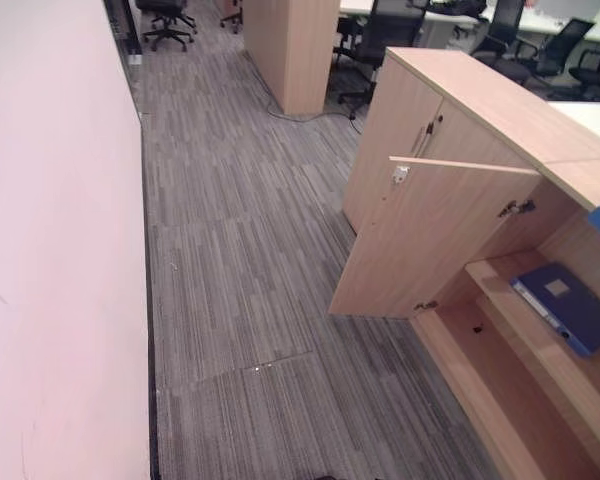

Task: Put the empty folder in the office cabinet

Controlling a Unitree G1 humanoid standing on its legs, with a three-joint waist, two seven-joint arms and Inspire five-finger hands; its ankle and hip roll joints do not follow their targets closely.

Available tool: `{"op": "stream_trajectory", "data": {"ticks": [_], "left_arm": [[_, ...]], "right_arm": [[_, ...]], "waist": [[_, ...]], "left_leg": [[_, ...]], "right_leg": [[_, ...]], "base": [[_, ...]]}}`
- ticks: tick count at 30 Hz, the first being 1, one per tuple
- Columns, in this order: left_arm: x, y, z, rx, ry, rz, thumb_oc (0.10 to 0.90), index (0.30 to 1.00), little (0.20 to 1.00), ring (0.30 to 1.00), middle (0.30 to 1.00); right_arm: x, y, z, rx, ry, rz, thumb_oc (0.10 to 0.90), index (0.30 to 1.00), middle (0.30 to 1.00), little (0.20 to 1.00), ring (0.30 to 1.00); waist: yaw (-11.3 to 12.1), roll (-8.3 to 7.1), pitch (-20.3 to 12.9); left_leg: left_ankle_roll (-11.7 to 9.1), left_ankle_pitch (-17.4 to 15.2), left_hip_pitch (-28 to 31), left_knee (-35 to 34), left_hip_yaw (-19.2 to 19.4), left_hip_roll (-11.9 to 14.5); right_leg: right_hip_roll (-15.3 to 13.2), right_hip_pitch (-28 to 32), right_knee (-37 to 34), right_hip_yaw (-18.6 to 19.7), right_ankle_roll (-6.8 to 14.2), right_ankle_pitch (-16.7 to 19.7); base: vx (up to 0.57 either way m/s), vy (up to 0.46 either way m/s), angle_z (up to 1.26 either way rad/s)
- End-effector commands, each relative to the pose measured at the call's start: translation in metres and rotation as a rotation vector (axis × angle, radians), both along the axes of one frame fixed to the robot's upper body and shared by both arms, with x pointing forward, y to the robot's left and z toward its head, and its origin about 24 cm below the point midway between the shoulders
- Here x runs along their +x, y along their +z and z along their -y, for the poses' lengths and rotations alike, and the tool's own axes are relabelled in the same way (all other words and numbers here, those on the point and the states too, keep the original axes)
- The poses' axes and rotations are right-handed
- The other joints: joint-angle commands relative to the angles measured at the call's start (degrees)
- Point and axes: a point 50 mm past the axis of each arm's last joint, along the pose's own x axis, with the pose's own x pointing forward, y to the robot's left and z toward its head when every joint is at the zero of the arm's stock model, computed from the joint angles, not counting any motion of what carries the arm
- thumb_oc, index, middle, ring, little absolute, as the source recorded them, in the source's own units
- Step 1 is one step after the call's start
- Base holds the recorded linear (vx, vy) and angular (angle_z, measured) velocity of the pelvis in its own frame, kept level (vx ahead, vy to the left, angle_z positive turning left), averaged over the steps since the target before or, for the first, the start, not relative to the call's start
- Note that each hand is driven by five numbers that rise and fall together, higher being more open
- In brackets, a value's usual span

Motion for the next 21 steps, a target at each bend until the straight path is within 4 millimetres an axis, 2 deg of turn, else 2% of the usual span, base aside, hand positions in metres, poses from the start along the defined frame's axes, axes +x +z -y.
{"op": "stream_trajectory", "data": {"ticks": [1, 4, 7, 10, 11, 12, 13, 14, 15, 17, 18, 19, 20, 21], "left_arm": [[-0.007, 0.002, -0.008, 0.042, -0.048, -0.058, 0.800, 0.900, 0.900, 0.900, 0.900], [0.001, 0.003, -0.009, 0.052, -0.071, -0.036, 0.800, 0.900, 0.900, 0.900, 0.900], [0.016, 0.003, -0.007, 0.057, -0.044, 0.027, 0.800, 0.900, 0.900, 0.900, 0.900], [0.041, 0.005, -0.003, 0.064, -0.045, 0.130, 0.800, 0.900, 0.900, 0.900, 0.900], [0.061, 0.009, 0.000, 0.068, -0.070, 0.217, 0.800, 0.900, 0.900, 0.900, 0.900], [0.061, 0.009, 0.000, 0.068, -0.070, 0.217, 0.800, 0.900, 0.900, 0.900, 0.900], [0.083, 0.015, 0.004, 0.071, -0.099, 0.318, 0.800, 0.900, 0.900, 0.900, 0.900], [0.082, 0.015, 0.005, 0.070, -0.100, 0.318, 0.800, 0.900, 0.900, 0.900, 0.900], [0.091, 0.018, 0.009, 0.061, -0.124, 0.368, 0.800, 0.900, 0.900, 0.900, 0.900], [0.093, 0.021, 0.010, 0.059, -0.138, 0.395, 0.800, 0.900, 0.900, 0.900, 0.900], [0.091, 0.023, 0.007, 0.062, -0.134, 0.408, 0.800, 0.900, 0.900, 0.900, 0.900], [0.088, 0.024, 0.005, 0.067, -0.119, 0.412, 0.800, 0.900, 0.900, 0.900, 0.900], [0.085, 0.024, 0.005, 0.065, -0.102, 0.414, 0.800, 0.900, 0.900, 0.900, 0.900], [0.082, 0.023, 0.006, 0.061, -0.090, 0.410, 0.800, 0.900, 0.900, 0.900, 0.900]], "right_arm": [[0.016, 0.002, -0.006, 0.022, -0.060, 0.058, 0.800, 0.900, 0.900, 0.900, 0.900], [0.009, 0.001, -0.004, 0.018, -0.046, 0.033, 0.800, 0.900, 0.900, 0.900, 0.900], [0.004, 0.001, 0.001, 0.000, -0.041, 0.019, 0.800, 0.900, 0.900, 0.900, 0.900], [0.012, 0.003, 0.006, -0.020, -0.030, 0.036, 0.800, 0.900, 0.900, 0.900, 0.900], [0.018, 0.006, 0.011, -0.035, -0.004, 0.051, 0.800, 0.900, 0.900, 0.900, 0.900], [0.018, 0.006, 0.011, -0.036, -0.005, 0.051, 0.800, 0.900, 0.900, 0.900, 0.900], [0.027, 0.010, 0.018, -0.066, 0.025, 0.072, 0.800, 0.900, 0.900, 0.900, 0.900], [0.027, 0.010, 0.019, -0.066, 0.025, 0.072, 0.800, 0.900, 0.900, 0.900, 0.900], [0.030, 0.012, 0.023, -0.084, 0.039, 0.075, 0.800, 0.900, 0.900, 0.900, 0.900], [0.031, 0.013, 0.026, -0.096, 0.061, 0.073, 0.800, 0.900, 0.900, 0.900, 0.900], [0.032, 0.013, 0.025, -0.097, 0.081, 0.070, 0.800, 0.900, 0.900, 0.900, 0.900], [0.035, 0.013, 0.024, -0.097, 0.096, 0.074, 0.800, 0.900, 0.900, 0.900, 0.900], [0.040, 0.014, 0.021, -0.097, 0.115, 0.081, 0.800, 0.900, 0.900, 0.900, 0.900], [0.042, 0.014, 0.019, -0.098, 0.125, 0.084, 0.800, 0.900, 0.900, 0.900, 0.900]], "waist": [[1.5, -1.54, 2.2], [-0.1, -1.15, 1.8], [-1.3, -0.81, 1.6], [-1.7, -0.74, 2.0], [-1.0, -0.67, 2.6], [-0.9, -0.61, 2.6], [0.7, -0.20, 3.0], [0.7, -0.20, 2.9], [1.5, -0.64, 3.1], [2.6, -1.50, 3.4], [4.1, -1.89, 3.8], [5.2, -1.69, 4.0], [6.9, -0.86, 4.2], [7.6, -0.34, 4.4]], "left_leg": [[1.5, -3.4, 2.7, -3.6, -0.5, -1.9], [1.0, -4.4, 5.2, -3.6, 0.8, -0.3], [0.1, -6.4, 6.0, 0.8, 2.1, 1.1], [-1.5, -4.9, 2.8, 10.9, 3.9, 2.5], [-2.0, -2.8, -0.6, 20.0, 3.5, 2.8], [-2.1, -3.0, -0.9, 20.5, 3.6, 3.0], [-2.7, 0.2, -4.7, 24.8, -1.7, 0.4], [-2.8, 0.2, -4.9, 25.0, -1.7, 0.4], [-2.4, -1.6, -8.3, 25.3, -5.6, -1.1], [-2.1, -3.8, -12.9, 26.0, -7.9, -0.7], [-2.1, -3.6, -16.4, 23.0, -11.5, -1.1], [-2.6, -1.4, -17.3, 19.9, -14.5, -1.1], [-3.8, 4.0, -18.0, 13.4, -21.1, -0.4], [-4.2, 6.7, -17.7, 9.7, -23.9, 0.7]], "right_leg": [[-2.2, 4.8, -7.5, 4.6, 12.5, 14.1], [-1.0, 4.5, -5.1, 6.9, 11.1, 10.4], [-0.1, 4.6, -2.7, 8.9, 9.3, 6.9], [2.5, 5.1, -3.4, 11.5, 6.2, 2.7], [4.5, 5.4, -4.3, 13.8, 4.0, 0.2], [4.7, 5.2, -4.4, 13.9, 3.8, 0.1], [6.6, 5.6, -5.3, 16.7, 2.4, -1.7], [6.6, 5.4, -5.2, 16.7, 2.3, -1.8], [7.5, 6.1, -5.6, 18.4, 1.9, -2.9], [8.0, 6.7, -6.8, 20.6, 1.6, -3.7], [9.1, 7.5, -7.7, 23.3, 1.4, -4.1], [10.0, 7.9, -7.8, 25.5, 1.3, -4.5], [11.7, 8.4, -7.7, 29.4, 1.0, -5.5], [12.4, 8.4, -7.0, 31.6, 0.7, -6.2]], "base": [[0.20, -0.109, -0.10], [0.20, -0.156, -0.14], [0.19, -0.187, -0.20], [0.10, -0.229, -0.57], [0.06, -0.218, -0.75], [0.11, -0.235, -1.22], [0.05, -0.095, -1.38], [0.15, -0.152, -1.57], [0.12, -0.094, -1.06], [0.17, -0.118, -0.69], [0.18, -0.107, -1.07], [0.22, -0.080, -1.61], [0.17, -0.034, -1.85], [0.17, 0.001, -2.00]]}}
